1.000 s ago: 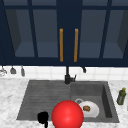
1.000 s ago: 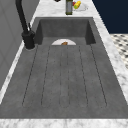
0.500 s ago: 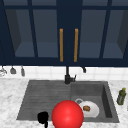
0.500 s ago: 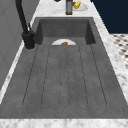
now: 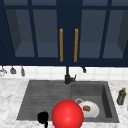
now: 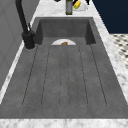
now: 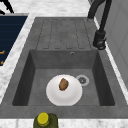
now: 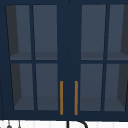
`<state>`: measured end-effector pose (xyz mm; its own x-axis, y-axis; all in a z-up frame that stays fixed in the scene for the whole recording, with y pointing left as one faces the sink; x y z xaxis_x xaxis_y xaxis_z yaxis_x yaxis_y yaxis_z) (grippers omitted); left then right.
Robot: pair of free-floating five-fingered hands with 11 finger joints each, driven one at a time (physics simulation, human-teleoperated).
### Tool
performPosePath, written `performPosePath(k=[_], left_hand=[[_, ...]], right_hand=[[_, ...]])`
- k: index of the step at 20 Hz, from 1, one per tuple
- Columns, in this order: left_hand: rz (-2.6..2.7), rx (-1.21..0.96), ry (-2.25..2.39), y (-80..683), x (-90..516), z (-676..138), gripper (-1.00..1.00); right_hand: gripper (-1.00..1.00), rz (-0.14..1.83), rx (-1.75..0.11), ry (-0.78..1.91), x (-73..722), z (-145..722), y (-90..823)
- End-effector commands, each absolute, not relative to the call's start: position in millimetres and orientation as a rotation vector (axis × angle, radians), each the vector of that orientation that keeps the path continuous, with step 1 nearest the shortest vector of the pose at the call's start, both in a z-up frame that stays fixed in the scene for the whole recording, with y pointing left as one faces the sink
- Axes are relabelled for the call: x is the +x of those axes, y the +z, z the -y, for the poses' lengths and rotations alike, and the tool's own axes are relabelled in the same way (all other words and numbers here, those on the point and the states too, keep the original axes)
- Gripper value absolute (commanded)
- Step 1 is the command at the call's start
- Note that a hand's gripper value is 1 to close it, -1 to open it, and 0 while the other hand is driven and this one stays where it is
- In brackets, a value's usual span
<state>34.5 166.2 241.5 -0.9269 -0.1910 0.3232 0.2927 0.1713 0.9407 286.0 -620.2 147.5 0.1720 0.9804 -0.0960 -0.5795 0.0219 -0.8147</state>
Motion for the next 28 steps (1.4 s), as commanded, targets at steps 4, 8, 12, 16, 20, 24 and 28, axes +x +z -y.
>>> performPosePath(k=[4,8,12,16,20,24,28], left_hand=[[2.087,-0.096,-1.808,241.5,34.5,-166.2,0.0],[2.087,-0.096,-1.808,241.5,34.5,-166.2,0.0],[2.087,-0.096,-1.808,241.5,34.5,-166.2,0.0],[2.087,-0.096,-1.808,241.5,34.5,-166.2,0.0],[2.087,-0.096,-1.808,241.5,34.5,-166.2,0.0],[2.087,-0.096,-1.808,241.5,34.5,-166.2,0.0],[2.087,-0.096,-1.808,241.5,34.5,-166.2,0.0]], right_hand=[[-1.0,0.637,-0.807,1.382,304.0,646.8,114.5],[-1.0,0.695,-0.776,1.39,314.6,663.0,99.0],[-1.0,0.651,-0.689,1.392,333.0,648.3,107.0],[-1.0,0.585,-0.637,1.418,342.9,649.9,111.5],[1.0,0.609,-0.683,1.437,340.2,647.2,112.1],[1.0,0.744,-0.815,1.379,342.9,650.2,116.5],[1.0,0.774,-0.92,1.336,348.9,647.3,111.7]])
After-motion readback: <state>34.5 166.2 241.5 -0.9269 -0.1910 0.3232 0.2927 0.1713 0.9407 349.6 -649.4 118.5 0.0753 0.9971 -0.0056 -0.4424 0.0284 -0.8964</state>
